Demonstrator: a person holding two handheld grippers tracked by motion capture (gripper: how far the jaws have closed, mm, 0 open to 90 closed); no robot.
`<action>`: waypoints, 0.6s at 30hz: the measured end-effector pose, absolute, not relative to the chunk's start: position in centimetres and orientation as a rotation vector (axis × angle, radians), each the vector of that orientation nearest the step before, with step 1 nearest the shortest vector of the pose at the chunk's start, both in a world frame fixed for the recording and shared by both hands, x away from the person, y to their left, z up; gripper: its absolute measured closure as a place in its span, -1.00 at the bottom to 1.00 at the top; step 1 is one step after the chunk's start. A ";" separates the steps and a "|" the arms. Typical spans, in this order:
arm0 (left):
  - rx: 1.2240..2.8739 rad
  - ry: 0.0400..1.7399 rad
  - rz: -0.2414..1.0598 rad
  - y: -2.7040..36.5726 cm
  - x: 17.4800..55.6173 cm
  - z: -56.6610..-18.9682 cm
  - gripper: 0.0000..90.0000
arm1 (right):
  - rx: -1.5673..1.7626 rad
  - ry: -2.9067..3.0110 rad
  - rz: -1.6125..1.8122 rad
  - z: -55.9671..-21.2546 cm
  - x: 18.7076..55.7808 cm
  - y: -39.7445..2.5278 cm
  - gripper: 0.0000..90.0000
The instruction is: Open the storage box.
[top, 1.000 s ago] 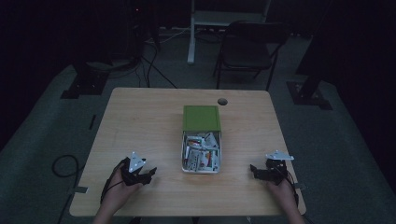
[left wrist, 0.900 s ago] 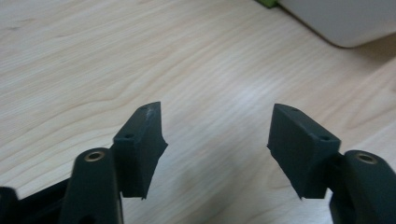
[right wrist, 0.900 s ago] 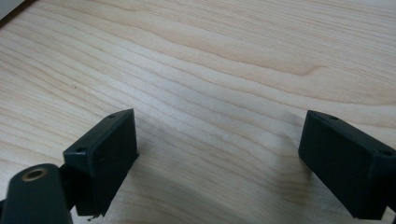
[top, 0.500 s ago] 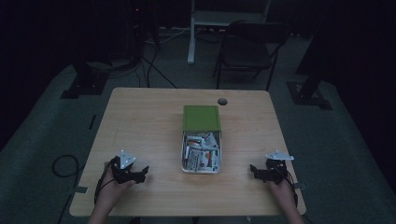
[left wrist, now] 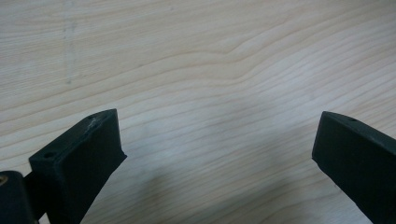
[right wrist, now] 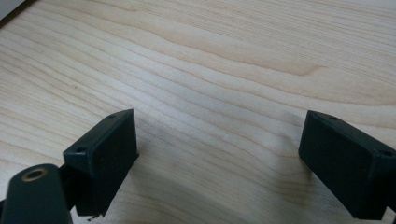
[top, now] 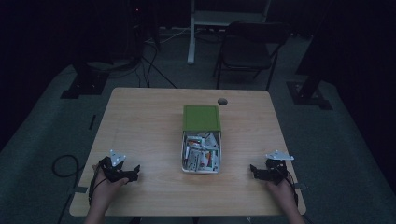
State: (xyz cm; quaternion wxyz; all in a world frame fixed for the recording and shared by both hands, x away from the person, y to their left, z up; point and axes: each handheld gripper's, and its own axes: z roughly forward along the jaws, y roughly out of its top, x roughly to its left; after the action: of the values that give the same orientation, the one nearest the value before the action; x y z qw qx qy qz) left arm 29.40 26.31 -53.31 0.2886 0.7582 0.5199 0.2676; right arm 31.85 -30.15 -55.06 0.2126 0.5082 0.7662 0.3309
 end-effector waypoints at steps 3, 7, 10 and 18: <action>2.024 1.418 0.693 26.6 29.4 -53.6 -0.96 | 1.411 2.127 0.919 -55.1 31.9 -30.1 -0.76; 2.012 1.462 0.683 26.9 29.5 -53.9 -0.96 | 1.411 2.127 0.918 -55.1 32.0 -30.1 -0.76; 1.967 1.526 0.694 27.4 29.5 -54.0 -0.96 | 1.411 2.127 0.918 -55.1 32.0 -30.1 -0.76; 1.904 1.622 0.739 28.4 29.6 -54.5 -0.95 | 1.412 2.127 0.918 -55.0 32.0 -30.1 -0.76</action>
State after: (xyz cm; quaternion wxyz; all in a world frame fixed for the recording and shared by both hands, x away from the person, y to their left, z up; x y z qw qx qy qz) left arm 29.61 28.38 -54.48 0.2635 0.7043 0.5998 0.2733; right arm 32.01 -30.06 -55.05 0.2129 0.5085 0.7660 0.3307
